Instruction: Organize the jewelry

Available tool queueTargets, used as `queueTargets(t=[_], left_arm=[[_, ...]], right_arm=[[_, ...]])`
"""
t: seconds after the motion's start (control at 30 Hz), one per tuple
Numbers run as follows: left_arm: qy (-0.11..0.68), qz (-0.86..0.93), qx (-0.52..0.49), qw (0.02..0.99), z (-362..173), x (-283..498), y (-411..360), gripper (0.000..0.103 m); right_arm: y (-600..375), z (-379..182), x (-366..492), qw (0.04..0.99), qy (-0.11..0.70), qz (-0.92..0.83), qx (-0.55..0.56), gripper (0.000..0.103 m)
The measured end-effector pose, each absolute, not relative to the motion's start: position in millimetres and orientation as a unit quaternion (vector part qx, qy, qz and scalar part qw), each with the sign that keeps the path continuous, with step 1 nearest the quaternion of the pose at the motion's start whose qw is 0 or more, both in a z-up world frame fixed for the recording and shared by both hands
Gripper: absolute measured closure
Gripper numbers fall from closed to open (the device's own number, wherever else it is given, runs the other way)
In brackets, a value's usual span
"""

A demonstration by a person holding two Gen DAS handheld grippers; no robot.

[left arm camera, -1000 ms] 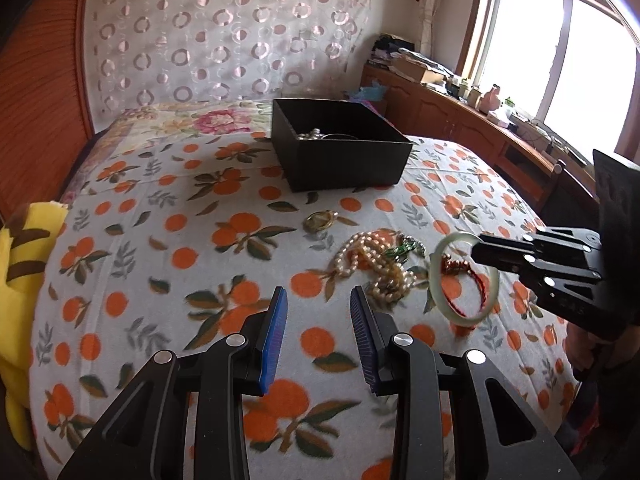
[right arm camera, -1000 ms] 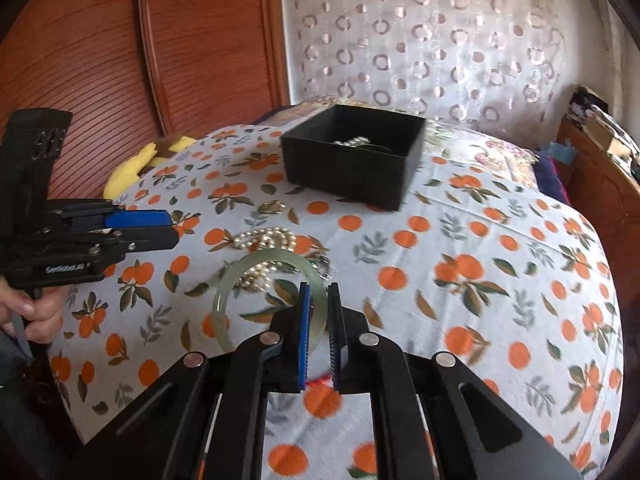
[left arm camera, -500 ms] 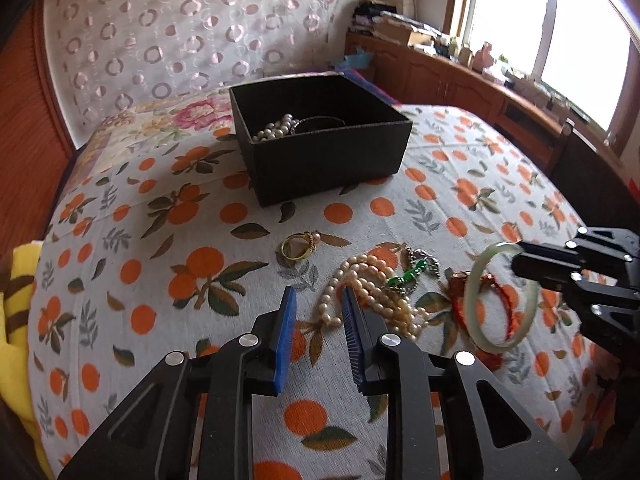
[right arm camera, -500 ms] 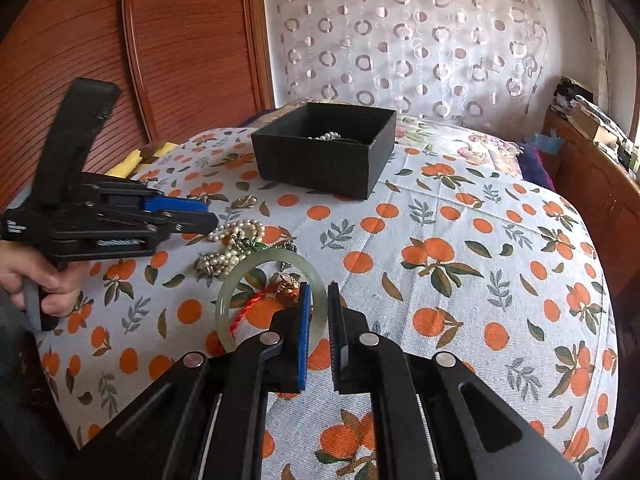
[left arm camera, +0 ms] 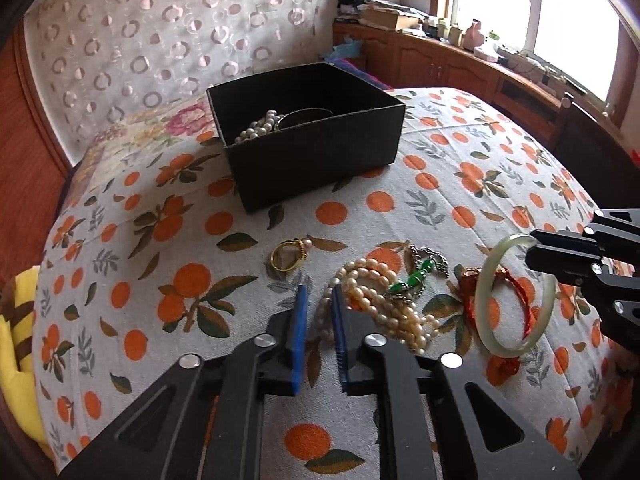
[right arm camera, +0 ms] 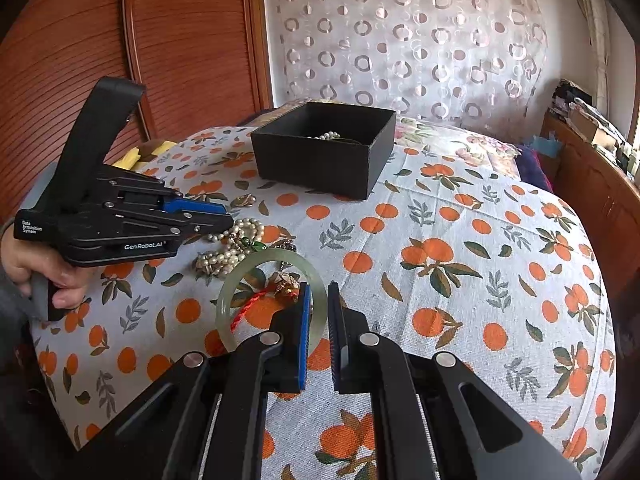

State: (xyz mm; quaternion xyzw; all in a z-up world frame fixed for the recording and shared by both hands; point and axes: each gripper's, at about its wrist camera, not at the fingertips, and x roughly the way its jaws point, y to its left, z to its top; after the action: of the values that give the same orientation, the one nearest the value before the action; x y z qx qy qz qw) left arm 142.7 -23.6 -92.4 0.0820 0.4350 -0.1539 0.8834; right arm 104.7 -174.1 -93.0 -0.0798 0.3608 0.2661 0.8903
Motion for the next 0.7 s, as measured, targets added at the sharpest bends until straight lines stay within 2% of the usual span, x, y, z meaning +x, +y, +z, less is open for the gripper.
queueTargets(t=[0.2, 0.7], left_arm=[[0.426, -0.150, 0.072, 0.889, -83, 136, -20, 0.099], [0.306, -0.142, 0.055, 0.940, 18, 105, -15, 0.099]], right_arm=[[-175, -95, 107, 0.890, 0.363, 0.264, -0.078, 0.093], [-175, -96, 109, 0.889, 0.366, 0.263, -0.076, 0.093]])
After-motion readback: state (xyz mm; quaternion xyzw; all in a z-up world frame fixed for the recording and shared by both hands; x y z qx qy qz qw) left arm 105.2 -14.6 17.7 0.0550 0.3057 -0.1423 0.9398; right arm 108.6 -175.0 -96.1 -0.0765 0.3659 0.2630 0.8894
